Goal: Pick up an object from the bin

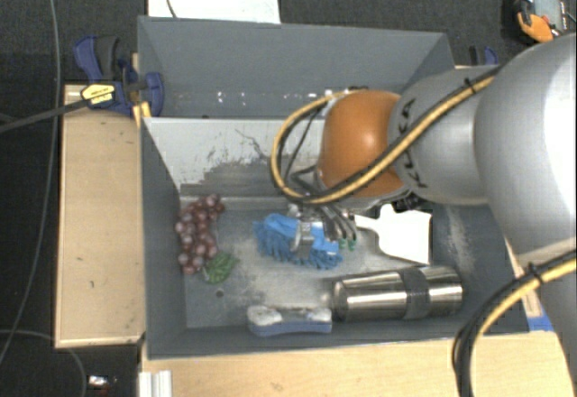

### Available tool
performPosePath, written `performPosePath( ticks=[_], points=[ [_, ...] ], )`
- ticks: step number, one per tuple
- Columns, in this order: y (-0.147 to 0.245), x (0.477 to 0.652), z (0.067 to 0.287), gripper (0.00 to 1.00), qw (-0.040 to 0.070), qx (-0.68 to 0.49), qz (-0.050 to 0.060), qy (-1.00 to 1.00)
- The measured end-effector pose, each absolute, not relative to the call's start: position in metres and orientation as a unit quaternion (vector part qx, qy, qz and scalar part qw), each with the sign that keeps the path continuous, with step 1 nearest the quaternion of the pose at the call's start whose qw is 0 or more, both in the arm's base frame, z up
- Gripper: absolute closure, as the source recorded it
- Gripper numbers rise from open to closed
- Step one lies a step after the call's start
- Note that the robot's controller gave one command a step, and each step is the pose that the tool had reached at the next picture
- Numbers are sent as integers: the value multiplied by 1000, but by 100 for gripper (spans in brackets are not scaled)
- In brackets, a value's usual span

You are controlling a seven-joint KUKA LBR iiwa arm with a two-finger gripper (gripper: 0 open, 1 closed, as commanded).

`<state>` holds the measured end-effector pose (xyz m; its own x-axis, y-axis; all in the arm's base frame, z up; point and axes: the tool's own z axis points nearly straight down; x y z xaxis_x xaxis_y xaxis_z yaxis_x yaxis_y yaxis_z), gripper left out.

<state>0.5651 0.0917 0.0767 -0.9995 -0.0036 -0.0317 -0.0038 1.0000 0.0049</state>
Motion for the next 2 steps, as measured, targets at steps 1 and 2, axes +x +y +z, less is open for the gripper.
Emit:
performPosePath(
  ticks=[1, 2],
  points=[
    [92, 565, 77, 100, 16, -2, 2, 1000],
    [91, 566, 76, 100, 16, -8, 3, 1000]
  ],
)
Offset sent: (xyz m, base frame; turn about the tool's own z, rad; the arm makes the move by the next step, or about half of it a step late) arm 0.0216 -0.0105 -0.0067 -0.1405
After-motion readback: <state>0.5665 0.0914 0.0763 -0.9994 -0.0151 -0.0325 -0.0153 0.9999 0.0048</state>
